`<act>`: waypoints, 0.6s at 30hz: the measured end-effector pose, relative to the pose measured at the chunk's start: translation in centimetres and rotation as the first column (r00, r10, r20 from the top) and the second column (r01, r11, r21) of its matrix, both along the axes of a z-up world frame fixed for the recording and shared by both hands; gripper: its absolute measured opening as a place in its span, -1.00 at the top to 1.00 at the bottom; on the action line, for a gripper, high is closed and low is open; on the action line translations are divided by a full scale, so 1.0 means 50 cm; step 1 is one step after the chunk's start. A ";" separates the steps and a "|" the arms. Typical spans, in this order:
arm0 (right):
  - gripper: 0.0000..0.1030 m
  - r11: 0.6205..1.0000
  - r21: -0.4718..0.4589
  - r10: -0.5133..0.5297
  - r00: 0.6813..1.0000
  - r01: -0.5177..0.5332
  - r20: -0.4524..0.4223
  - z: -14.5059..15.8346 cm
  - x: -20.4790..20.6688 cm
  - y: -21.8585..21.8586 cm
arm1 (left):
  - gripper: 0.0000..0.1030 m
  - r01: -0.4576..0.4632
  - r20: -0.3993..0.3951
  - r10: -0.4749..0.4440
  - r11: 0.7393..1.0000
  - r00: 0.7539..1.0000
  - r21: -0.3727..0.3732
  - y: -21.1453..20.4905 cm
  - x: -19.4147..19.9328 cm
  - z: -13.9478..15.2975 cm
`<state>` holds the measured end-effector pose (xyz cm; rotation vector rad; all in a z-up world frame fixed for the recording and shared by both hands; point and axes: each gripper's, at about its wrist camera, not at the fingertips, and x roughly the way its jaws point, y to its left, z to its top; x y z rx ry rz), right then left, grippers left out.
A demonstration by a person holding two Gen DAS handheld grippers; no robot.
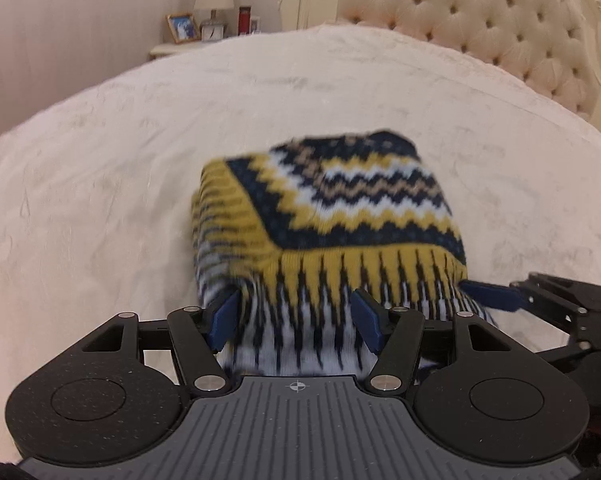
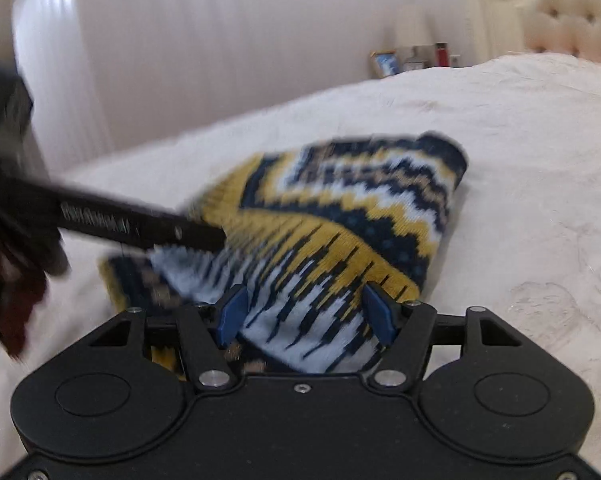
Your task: Fold small clothes
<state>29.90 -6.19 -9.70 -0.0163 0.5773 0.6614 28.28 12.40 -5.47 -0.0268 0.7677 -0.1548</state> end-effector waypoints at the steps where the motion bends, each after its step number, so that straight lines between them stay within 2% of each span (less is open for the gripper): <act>1: -0.34 1.000 -0.009 0.005 1.000 -0.005 0.004 0.001 -0.001 0.004 | -0.14 -0.004 -0.006 0.004 1.000 1.000 -0.011 0.006 -0.003 -0.003; 7: -0.36 1.000 0.013 0.002 1.000 -0.002 -0.002 0.003 0.007 -0.005 | -0.14 -0.055 -0.005 0.054 0.998 0.999 -0.042 0.030 -0.015 -0.001; 11: -0.40 1.000 0.010 0.003 1.000 -0.003 0.004 0.000 0.009 -0.002 | -0.16 -0.127 -0.039 0.125 0.991 0.991 -0.050 0.049 -0.019 -0.010; 14: -0.41 1.000 0.015 0.002 1.000 -0.002 0.003 0.001 0.007 -0.003 | -0.17 -0.159 -0.093 0.148 0.980 0.985 -0.122 0.073 -0.021 -0.026; 18: -0.43 1.000 0.025 0.003 1.000 -0.003 -0.002 0.005 0.007 -0.006 | -0.18 -0.170 -0.185 0.124 0.951 0.975 -0.258 0.090 -0.019 -0.053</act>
